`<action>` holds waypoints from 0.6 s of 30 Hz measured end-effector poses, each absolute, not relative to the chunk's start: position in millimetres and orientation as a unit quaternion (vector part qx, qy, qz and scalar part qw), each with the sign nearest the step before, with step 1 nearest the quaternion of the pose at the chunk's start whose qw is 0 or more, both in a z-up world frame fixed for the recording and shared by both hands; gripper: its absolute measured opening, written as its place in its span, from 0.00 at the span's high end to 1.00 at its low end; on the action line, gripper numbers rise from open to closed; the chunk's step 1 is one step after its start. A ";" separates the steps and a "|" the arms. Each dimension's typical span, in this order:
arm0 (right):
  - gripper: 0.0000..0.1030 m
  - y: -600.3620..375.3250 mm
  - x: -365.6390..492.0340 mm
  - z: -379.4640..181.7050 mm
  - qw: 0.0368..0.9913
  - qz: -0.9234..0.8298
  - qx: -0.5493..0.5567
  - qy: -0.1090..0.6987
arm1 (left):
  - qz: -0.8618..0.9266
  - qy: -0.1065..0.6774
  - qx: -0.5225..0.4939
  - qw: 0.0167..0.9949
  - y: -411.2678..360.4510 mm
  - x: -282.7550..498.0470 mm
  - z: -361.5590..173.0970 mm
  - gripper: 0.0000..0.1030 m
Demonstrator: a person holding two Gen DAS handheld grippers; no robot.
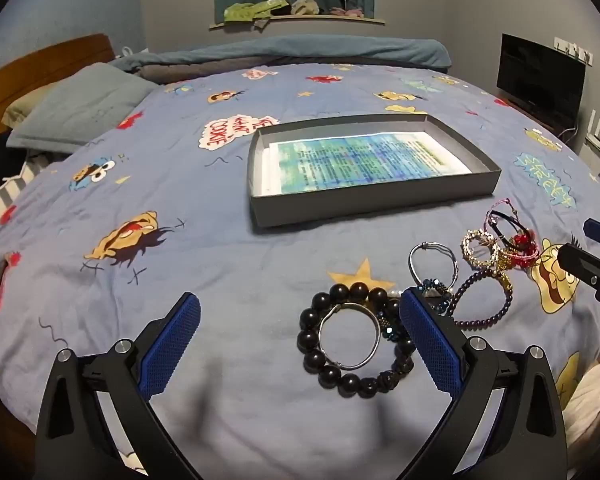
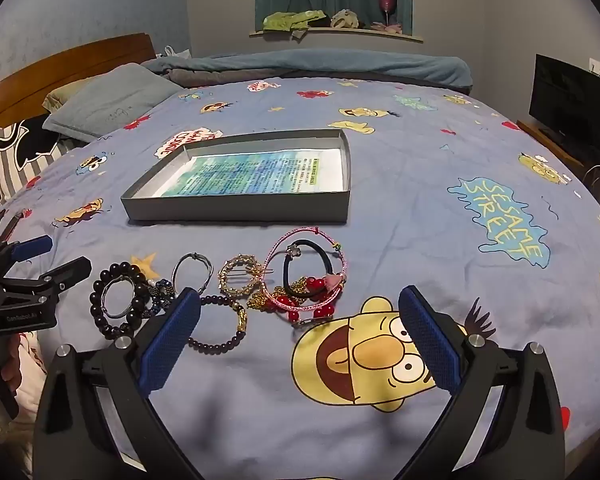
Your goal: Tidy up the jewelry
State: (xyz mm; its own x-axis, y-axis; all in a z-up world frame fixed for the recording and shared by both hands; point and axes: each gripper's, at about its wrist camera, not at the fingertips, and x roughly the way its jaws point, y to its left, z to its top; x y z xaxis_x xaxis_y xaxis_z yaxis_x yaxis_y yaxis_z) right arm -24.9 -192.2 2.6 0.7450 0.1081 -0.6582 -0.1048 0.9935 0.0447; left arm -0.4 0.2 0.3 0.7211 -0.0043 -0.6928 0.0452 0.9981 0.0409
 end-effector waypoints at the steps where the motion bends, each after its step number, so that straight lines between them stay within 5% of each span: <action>1: 0.05 -193.0 -25.1 2.7 0.935 0.058 0.005 0.351 | -0.013 0.373 0.028 0.927 0.0 -0.5 0.4 0.04; 18: 0.05 -196.1 -22.9 1.7 0.934 0.056 0.008 0.353 | -0.014 0.379 0.027 0.925 2.6 2.2 -4.9 0.04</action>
